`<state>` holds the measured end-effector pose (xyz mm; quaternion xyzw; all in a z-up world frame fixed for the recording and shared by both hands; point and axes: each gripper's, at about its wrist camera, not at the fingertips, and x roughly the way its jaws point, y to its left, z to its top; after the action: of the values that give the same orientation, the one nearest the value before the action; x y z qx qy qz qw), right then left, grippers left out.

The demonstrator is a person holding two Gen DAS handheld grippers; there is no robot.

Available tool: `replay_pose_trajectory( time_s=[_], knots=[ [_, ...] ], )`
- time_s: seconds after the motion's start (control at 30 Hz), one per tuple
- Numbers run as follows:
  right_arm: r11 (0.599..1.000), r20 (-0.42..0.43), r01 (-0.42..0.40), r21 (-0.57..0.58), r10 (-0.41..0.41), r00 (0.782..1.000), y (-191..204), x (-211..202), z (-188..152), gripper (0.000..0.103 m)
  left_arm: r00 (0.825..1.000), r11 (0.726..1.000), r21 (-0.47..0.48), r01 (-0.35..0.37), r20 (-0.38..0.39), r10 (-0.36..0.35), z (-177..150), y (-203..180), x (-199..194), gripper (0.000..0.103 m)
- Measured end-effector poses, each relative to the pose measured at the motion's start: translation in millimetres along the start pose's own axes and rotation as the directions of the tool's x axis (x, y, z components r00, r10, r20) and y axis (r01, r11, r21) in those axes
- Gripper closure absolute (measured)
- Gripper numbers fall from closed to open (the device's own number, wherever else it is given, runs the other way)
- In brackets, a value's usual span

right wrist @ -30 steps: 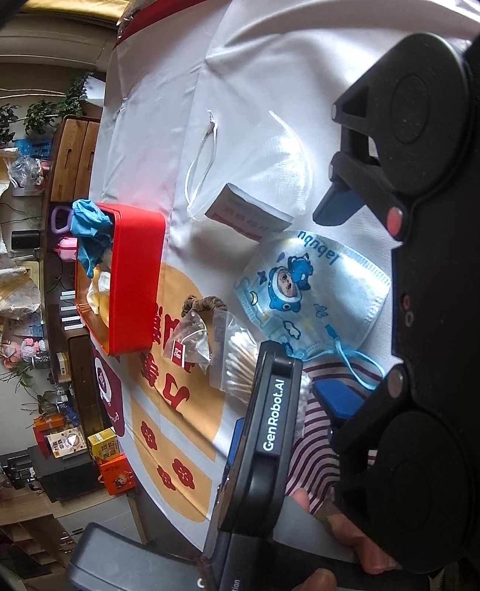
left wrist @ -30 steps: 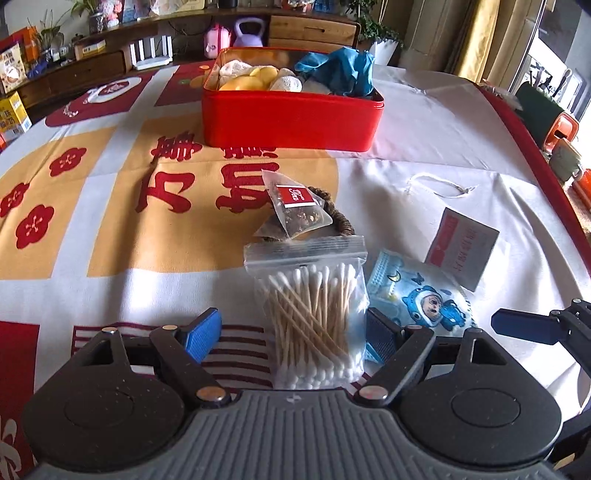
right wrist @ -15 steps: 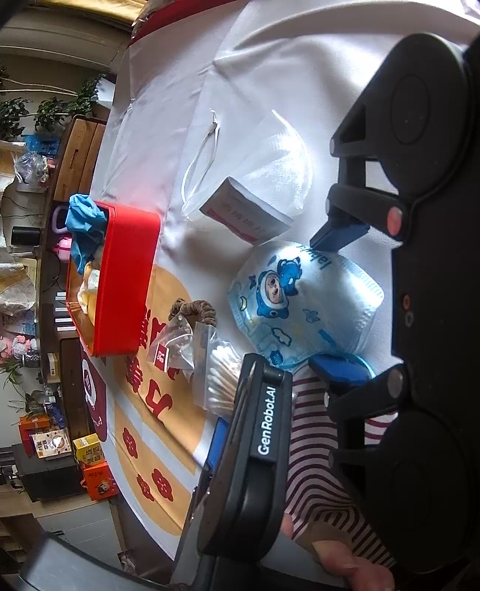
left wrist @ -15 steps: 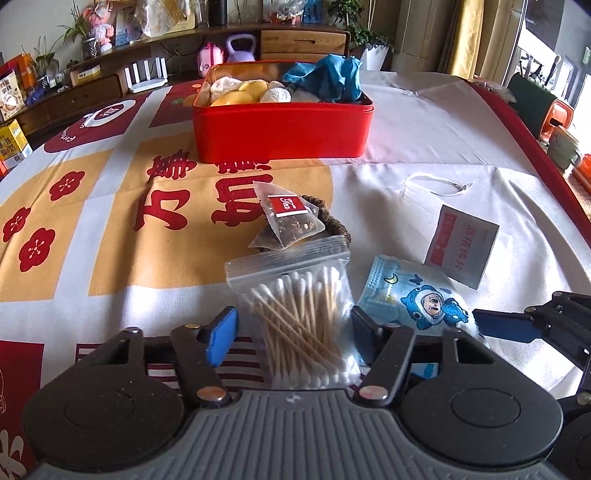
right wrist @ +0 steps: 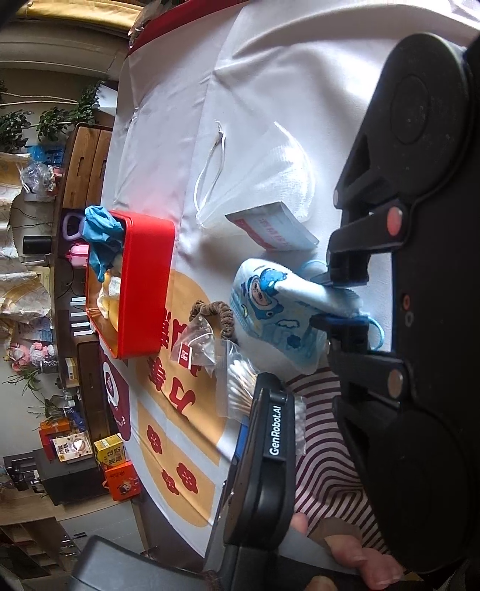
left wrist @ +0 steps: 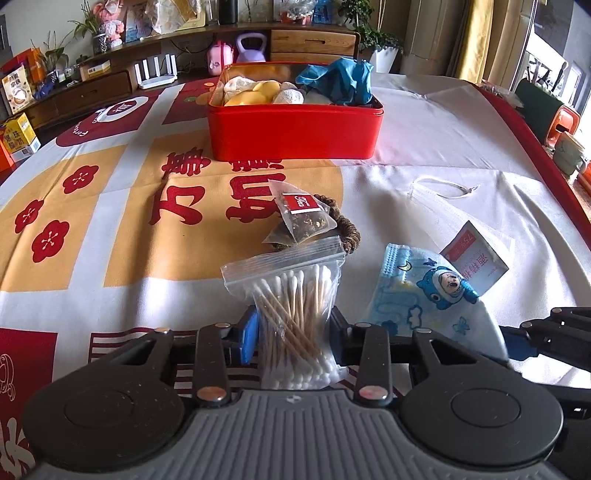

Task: Organize soft objects
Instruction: 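Carry the swab bag and mask packet over the red tin and lower them in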

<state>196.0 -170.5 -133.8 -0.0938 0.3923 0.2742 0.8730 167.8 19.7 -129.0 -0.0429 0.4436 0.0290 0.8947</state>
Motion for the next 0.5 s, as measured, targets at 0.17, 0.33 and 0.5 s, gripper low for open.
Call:
replay_pose_trajectory(
  time_s=[0.17,0.33,0.5],
  knots=[
    [0.999,0.025,-0.013,0.034,0.012,1.0,-4,-12,1,0.094,1.0,1.0,-0.004,0.001,0.002,-0.001,0,1,-7,0.067],
    [0.998,0.062,-0.021,0.058,0.018,0.998,-6,-28,5,0.095,1.0,1.0,-0.011,0.014,0.016,-0.014,3,1,-21,0.067],
    [0.997,0.095,-0.03,0.074,0.023,0.995,-8,-45,13,0.095,0.999,1.0,-0.024,0.02,0.029,-0.019,7,5,-37,0.067]
  ],
)
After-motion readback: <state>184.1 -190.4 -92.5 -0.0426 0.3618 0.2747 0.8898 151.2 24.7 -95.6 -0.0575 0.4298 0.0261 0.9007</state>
